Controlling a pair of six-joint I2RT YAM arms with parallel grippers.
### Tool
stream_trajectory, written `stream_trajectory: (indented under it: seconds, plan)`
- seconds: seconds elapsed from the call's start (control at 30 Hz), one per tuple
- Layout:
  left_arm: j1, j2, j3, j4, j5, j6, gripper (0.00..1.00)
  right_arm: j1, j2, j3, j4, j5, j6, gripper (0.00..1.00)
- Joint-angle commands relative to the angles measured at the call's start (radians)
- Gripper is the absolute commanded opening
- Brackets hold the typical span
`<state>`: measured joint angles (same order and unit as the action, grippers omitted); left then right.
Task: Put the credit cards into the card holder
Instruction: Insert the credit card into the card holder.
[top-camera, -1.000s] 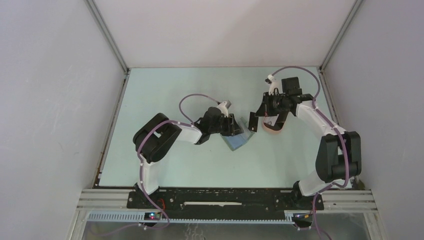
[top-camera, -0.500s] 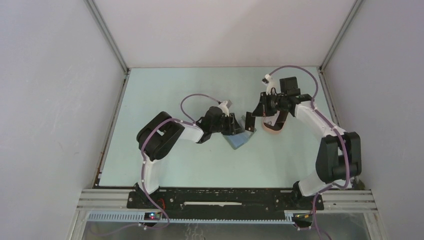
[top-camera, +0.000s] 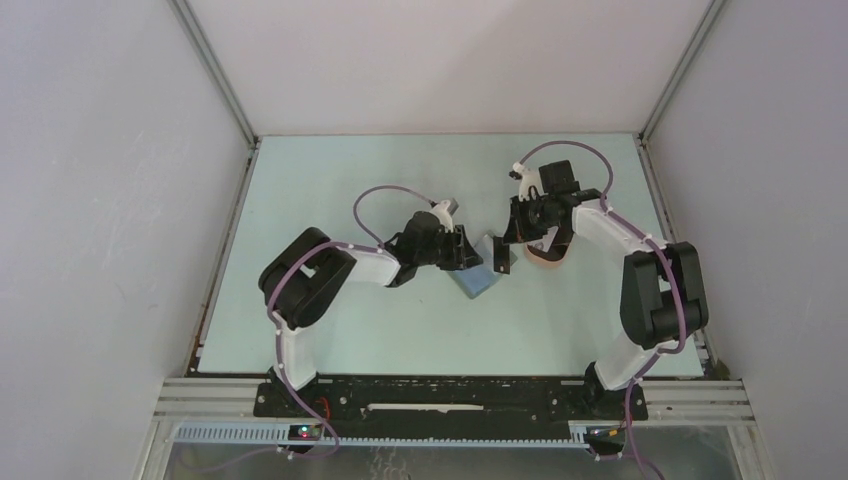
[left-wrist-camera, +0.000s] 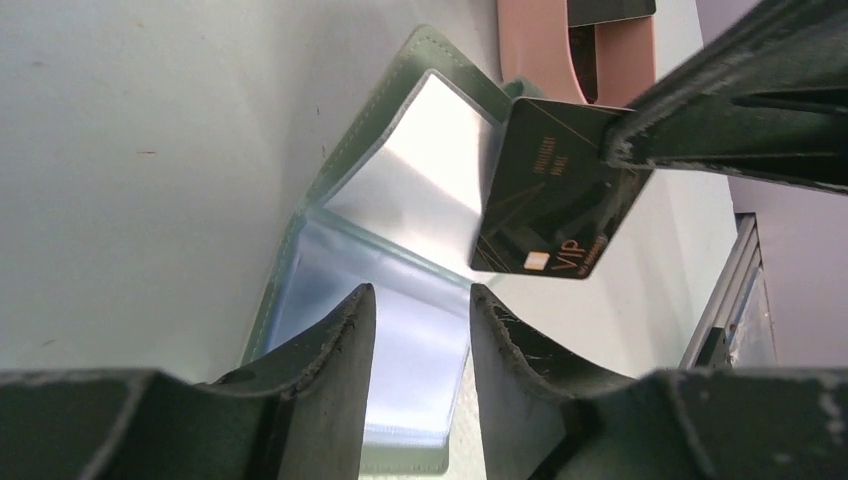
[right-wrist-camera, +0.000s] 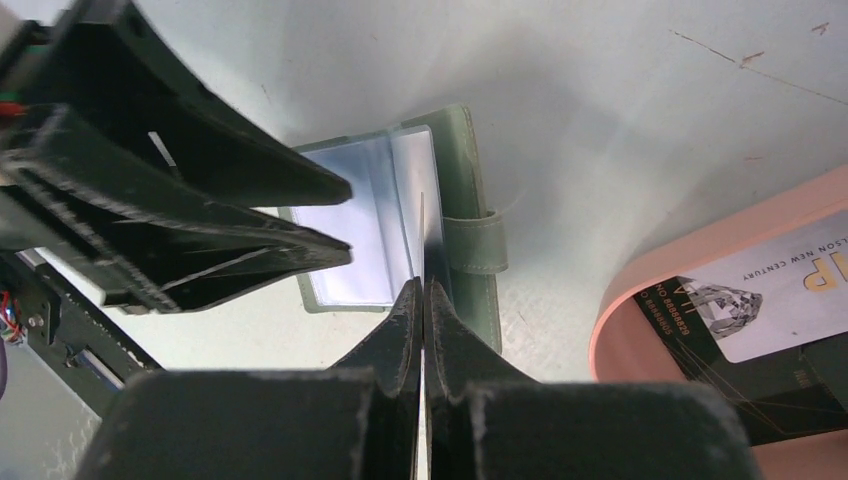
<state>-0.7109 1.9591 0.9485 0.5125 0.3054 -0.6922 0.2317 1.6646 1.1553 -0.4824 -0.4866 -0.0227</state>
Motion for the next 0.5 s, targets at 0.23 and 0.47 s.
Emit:
stream_trajectory:
  seconds: [0.23, 0.47]
  plan:
    - [0.004, -0.114, -0.079, -0.154, -0.094, 0.059, 0.45, -0.001, 0.081, 0.079, 0.023, -0.097, -0.017, 0.0]
    - [-0.006, -0.135, -0.135, -0.201, -0.115, 0.032, 0.47, -0.023, 0.123, 0.093, 0.024, -0.175, -0.016, 0.0]
